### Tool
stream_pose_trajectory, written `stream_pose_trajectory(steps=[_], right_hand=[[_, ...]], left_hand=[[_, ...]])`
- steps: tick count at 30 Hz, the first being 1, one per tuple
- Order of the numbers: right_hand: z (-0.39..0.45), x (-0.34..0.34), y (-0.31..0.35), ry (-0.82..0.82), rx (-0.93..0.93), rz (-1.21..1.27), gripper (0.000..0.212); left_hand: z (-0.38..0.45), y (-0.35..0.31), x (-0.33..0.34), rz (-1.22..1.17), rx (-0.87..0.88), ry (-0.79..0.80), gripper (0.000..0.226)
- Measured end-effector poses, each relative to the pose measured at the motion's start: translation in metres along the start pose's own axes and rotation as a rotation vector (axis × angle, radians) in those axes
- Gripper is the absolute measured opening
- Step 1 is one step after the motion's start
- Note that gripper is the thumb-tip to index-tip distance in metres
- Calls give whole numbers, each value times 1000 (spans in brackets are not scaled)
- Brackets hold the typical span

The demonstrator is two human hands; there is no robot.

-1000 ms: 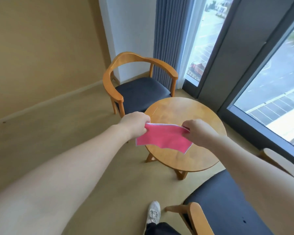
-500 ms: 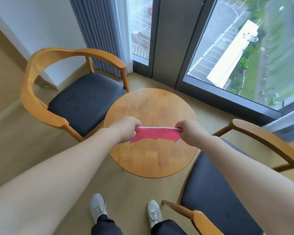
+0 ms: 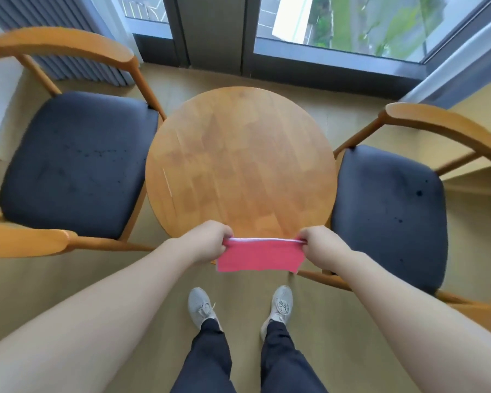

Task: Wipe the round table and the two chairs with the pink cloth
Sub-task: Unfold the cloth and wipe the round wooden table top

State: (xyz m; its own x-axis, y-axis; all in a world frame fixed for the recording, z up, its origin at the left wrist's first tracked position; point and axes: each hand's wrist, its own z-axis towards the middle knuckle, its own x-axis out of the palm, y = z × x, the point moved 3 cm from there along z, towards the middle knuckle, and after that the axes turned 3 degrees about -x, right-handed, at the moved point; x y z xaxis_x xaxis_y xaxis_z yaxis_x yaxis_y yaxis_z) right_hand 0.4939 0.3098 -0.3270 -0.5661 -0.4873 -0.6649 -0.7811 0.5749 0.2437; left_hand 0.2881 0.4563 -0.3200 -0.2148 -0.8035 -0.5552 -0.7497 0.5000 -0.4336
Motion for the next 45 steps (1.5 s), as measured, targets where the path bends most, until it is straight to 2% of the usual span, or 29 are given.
stream_pose_trajectory(steps=[5,9,12,17,19,21,25,29,38,45], right_hand=[[48,-3,-10,-39,9,-4,30],[83,7,-26,-125,55,37,34],[92,30,-32,-122,26,15,43],[98,76,-19,-158,-161,-83,48],[106,91,-3,-172,-279,-104,46],[116,106,11,-172,-325,-142,52],[144,125,36,-302,-270,-249,70],[156,149,44,-292,-197,-258,70],[142,153,2,-370,-289,-289,70],[154,126,-47,-412,-208,-296,70]], left_hand=[[43,15,-5,5,-28,-93,26],[79,30,5,68,-78,-229,47],[95,40,23,107,-77,-304,54],[117,54,51,124,-85,-414,48],[126,63,58,85,-98,-442,50],[133,71,63,61,-99,-460,53],[143,79,65,92,-56,-529,54],[150,84,67,125,-52,-557,53],[176,70,61,169,-14,-593,54],[225,39,42,219,39,-648,54]])
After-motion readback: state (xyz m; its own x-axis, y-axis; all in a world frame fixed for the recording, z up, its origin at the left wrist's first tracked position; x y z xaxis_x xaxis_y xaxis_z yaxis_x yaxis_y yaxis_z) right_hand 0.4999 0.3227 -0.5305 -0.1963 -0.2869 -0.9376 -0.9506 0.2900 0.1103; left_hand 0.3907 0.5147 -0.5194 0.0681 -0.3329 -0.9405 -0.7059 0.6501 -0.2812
